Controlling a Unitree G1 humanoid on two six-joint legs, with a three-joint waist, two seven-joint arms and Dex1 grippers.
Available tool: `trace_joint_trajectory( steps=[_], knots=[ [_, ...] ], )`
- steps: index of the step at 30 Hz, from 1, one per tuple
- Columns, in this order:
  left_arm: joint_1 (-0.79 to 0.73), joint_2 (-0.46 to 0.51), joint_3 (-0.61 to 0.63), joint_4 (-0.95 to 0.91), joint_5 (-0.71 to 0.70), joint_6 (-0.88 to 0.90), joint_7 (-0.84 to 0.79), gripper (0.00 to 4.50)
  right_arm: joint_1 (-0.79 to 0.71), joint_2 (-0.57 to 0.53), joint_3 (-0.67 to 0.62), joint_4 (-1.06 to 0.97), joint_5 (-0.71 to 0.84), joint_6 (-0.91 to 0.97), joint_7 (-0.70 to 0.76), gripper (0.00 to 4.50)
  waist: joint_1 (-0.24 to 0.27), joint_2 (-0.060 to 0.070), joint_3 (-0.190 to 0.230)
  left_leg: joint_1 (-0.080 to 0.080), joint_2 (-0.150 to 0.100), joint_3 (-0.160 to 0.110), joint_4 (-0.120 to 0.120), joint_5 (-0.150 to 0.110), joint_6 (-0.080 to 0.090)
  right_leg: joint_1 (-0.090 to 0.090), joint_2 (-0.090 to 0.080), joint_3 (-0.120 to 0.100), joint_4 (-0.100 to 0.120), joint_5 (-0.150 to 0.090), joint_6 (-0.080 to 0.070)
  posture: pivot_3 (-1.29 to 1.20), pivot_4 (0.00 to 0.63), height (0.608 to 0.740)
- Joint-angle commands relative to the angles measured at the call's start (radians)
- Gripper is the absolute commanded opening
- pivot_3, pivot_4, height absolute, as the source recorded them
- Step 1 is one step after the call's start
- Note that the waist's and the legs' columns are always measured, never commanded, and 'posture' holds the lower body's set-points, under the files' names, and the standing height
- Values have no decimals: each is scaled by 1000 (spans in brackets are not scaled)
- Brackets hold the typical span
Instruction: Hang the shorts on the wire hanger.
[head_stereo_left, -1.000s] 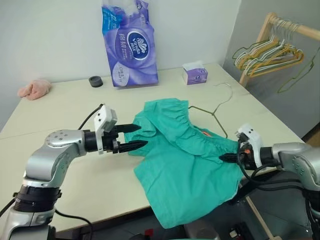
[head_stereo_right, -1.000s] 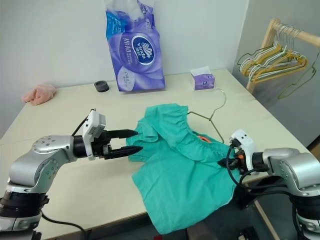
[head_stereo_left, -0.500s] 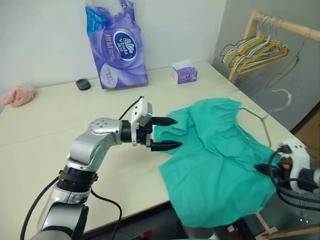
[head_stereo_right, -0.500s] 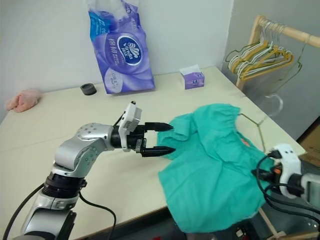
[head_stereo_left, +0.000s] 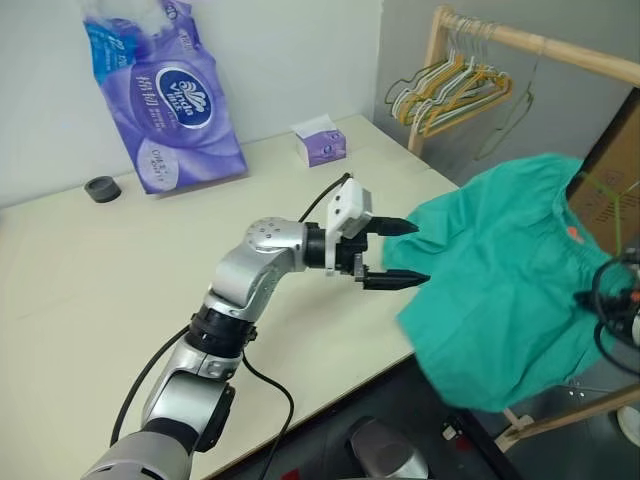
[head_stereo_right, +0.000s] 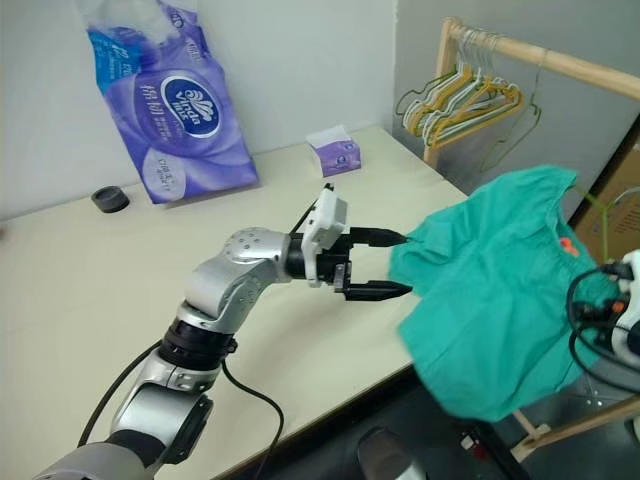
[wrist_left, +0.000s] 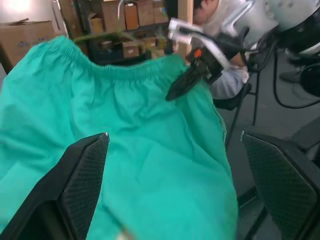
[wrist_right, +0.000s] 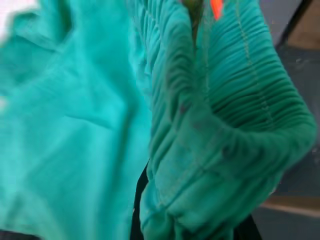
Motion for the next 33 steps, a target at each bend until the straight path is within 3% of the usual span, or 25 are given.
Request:
trace_joint_trajectory(
  steps=[1, 10, 15, 28, 33],
  knots=[
    [-71, -44, -2, 31, 49, -72, 43, 4479, -158, -55, 49, 139, -74, -4, -54, 0, -4, 0, 2, 1, 0, 0, 0, 0, 0, 1, 0, 1, -1, 0, 0, -627, 104, 740],
    [-118, -99, -11, 60, 91, -112, 63, 4479, -458, -117, 215, 512, -209, -88, -98, 0, 0, 7, 36, 6, 0, 1, -1, -1, 1, 12, 0, 1, -8, -2, 4, -588, 140, 740],
    [-114, -123, -21, 52, 109, -124, 72, 4479, -570, -121, 194, 644, -283, -90, -161, 0, 9, 9, 57, 6, -1, 1, -1, -1, 1, 14, -2, 2, -8, -1, 4, -583, 157, 740],
    [-186, -223, -33, 140, 111, -183, 58, 4479, -535, -85, -35, 443, -361, 8, -286, 0, 3, 9, 80, 5, -2, 2, -1, -1, 1, 14, -3, 2, -9, -2, 7, -656, 189, 740],
    [-200, -248, -42, 169, 114, -208, 39, 4479, -471, -98, -74, 421, -302, 8, -327, 0, -9, 7, 85, 5, -2, 4, -1, -1, 1, 13, -3, 4, -10, -1, 8, -680, 197, 740]
  ],
)
